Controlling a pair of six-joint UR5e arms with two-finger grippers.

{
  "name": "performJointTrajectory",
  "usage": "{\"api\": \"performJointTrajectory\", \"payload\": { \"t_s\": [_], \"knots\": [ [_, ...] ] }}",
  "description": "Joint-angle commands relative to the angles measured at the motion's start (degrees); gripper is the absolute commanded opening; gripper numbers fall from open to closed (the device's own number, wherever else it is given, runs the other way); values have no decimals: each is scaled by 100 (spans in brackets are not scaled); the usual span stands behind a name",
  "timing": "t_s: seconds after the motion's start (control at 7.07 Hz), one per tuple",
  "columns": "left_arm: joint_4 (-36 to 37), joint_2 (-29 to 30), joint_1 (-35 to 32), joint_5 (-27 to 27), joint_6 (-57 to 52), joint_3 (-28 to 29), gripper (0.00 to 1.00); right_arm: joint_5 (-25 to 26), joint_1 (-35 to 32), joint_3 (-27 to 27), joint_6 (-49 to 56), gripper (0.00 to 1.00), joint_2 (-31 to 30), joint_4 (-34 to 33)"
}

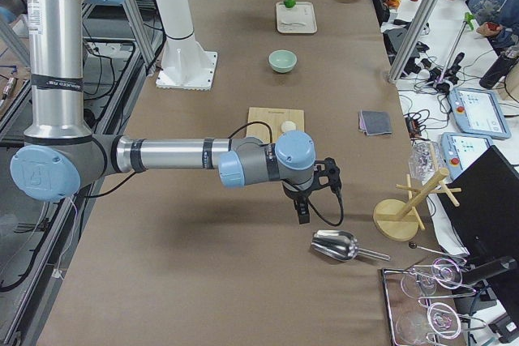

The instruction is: Put spoon and bun in bowl

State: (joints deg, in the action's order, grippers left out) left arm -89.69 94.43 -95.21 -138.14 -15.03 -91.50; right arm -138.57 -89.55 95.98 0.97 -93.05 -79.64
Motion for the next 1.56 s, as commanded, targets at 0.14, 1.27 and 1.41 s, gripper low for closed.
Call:
{"api": "performJointTrajectory", "payload": {
  "t_s": [0.14,1.27,1.41],
  "knots": [
    [13,-109,2,7,0,-176,98,-12,-1,35,-9,100,-29,19],
    [-22,-39,29,-11,-9,-219,97,6,-1,35,-17,100,-29,80],
    [13,40,133,-3,0,-219,97,14,8,43,-9,100,-20,80]
  ]
}}
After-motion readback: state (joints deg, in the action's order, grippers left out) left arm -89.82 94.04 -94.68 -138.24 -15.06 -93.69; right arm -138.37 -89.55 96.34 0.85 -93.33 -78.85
